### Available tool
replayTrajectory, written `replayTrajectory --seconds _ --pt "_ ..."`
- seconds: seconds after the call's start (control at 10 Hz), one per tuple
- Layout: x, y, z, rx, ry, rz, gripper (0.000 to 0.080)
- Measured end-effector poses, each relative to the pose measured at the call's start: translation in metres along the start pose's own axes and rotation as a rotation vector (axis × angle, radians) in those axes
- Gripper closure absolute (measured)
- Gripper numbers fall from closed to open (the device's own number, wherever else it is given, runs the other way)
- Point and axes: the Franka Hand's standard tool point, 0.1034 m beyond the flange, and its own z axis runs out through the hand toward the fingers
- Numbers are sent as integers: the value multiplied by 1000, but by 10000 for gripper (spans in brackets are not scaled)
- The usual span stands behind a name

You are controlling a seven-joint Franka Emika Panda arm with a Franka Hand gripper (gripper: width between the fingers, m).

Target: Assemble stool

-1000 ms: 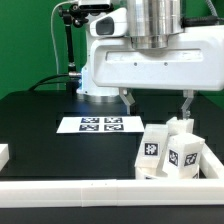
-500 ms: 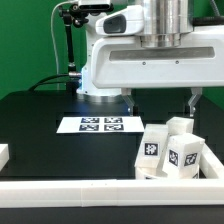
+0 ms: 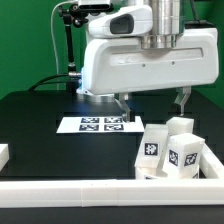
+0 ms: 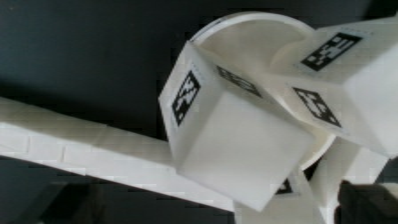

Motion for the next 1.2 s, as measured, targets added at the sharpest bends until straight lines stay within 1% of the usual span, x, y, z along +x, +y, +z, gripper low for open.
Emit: replayTrajectory --seconds 0.2,0.4,0.6,0.8,0.9,1.2 --pt "-1 2 0 -7 -4 -82 150" --pt "-2 1 1 -29 -23 -315 150" --pt "-3 0 2 -40 -41 -487 150" --pt "-5 2 4 -56 -66 -706 150" --pt "-6 4 5 -54 -71 -776 150" --pt "-10 9 13 -67 -113 -960 150"
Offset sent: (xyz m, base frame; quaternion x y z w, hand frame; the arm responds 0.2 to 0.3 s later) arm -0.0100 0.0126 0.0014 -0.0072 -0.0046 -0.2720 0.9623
